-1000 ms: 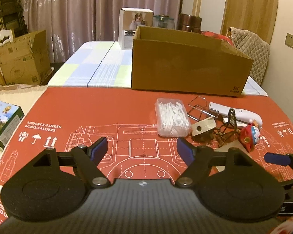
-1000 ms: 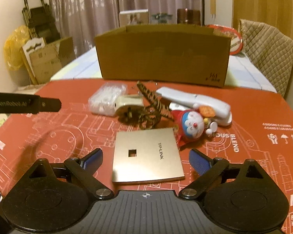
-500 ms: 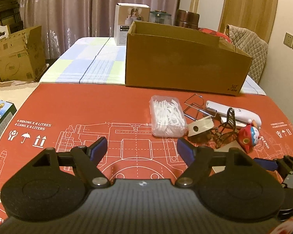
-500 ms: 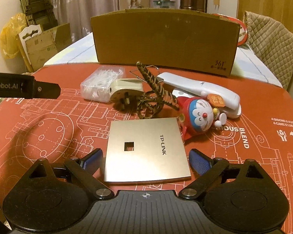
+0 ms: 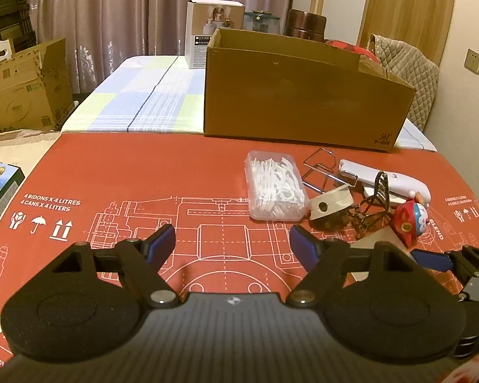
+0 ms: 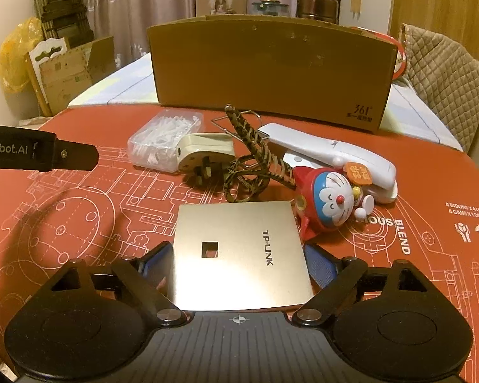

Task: Organize rigid objects
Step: 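Return both tools to the mat and approach the floss box and TP-LINK plate, then grasp the clear floss box with the left tool while the right tool grasps the gold TP-LINK plate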

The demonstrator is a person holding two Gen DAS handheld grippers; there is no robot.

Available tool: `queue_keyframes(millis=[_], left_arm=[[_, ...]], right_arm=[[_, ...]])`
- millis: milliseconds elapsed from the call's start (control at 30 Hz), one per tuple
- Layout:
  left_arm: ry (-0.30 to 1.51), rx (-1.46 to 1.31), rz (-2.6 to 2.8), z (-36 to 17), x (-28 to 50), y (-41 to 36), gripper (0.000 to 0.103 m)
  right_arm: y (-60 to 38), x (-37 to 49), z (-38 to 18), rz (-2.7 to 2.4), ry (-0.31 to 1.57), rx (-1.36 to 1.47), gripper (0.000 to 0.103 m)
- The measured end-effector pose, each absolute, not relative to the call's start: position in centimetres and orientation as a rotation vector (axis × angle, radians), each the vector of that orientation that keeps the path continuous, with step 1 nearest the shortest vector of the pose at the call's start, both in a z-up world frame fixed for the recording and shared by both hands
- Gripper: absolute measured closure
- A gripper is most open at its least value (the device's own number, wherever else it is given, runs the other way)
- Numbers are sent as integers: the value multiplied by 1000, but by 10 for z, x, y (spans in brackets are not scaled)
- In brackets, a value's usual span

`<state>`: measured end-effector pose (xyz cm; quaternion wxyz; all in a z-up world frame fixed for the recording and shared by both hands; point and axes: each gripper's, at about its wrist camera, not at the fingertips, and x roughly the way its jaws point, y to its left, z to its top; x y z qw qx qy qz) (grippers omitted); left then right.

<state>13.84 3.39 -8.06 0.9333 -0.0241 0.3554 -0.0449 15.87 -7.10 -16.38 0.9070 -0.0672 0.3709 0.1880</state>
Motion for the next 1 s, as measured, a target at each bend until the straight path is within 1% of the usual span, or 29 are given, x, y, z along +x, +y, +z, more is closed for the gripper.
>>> queue_keyframes(millis=[467,1000], left_arm=[[722,-20,-121,-84,161,25,28],[747,-18,-180,-106,203,3,28]], right_arm=[[-81,167,-159,326,745,-85,18],[-86,176,-161,300,751,-59,18]])
